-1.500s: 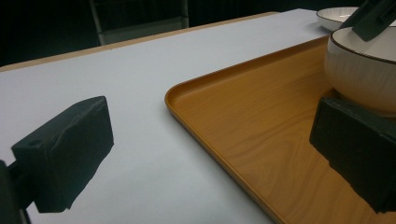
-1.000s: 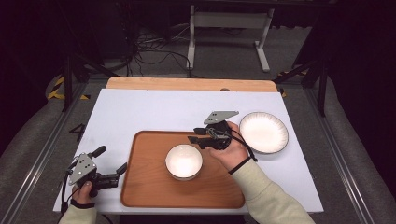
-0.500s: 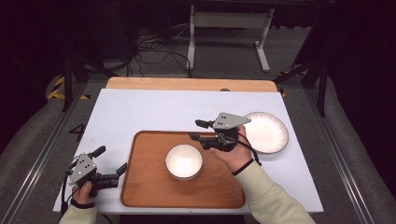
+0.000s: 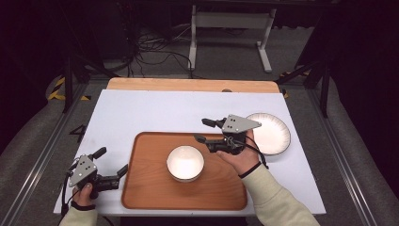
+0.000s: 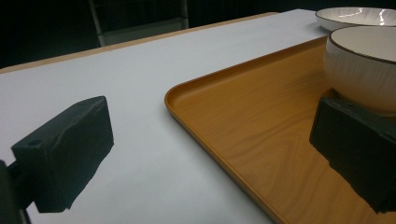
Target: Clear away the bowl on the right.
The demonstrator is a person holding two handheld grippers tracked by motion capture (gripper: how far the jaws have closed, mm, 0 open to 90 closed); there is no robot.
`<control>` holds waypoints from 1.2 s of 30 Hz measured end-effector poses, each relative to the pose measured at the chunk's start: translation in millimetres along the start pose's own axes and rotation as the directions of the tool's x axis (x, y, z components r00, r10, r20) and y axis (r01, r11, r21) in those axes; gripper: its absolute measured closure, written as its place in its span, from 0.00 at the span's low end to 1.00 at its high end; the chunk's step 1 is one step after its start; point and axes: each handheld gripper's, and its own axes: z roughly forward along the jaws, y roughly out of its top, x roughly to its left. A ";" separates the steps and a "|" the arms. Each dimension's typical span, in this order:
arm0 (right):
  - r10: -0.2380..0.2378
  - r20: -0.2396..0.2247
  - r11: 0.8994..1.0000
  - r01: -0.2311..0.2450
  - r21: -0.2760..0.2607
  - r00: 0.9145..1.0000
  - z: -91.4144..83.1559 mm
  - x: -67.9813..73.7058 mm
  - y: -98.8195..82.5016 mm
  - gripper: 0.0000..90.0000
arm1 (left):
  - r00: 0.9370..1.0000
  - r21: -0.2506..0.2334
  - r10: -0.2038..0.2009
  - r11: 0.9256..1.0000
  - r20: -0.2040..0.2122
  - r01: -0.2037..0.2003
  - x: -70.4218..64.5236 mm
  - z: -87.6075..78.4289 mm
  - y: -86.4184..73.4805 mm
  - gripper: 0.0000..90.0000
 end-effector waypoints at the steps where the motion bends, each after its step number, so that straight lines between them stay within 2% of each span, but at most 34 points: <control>1: -0.001 0.004 1.000 0.001 0.006 1.000 -2.2 -0.9 -0.8 0.44 | 1.000 0.000 0.000 1.000 0.000 0.000 0.0 0.0 0.0 0.00; 6: 0.001 0.022 1.000 -0.001 0.008 1.000 -11.6 -5.1 -4.3 0.43 | 1.000 0.000 0.001 1.000 -0.001 -0.001 -0.1 0.0 0.0 0.00; 19: 0.026 0.101 1.000 -0.027 0.008 0.994 -49.7 -23.1 -14.8 0.42 | 1.000 0.002 0.005 1.000 0.000 -0.005 0.1 0.0 0.0 0.00; 36: 0.038 0.148 0.999 -0.037 -0.008 0.988 -84.6 -38.4 -23.8 0.42 | 1.000 0.006 0.006 1.000 -0.001 -0.006 0.1 -0.1 0.2 0.00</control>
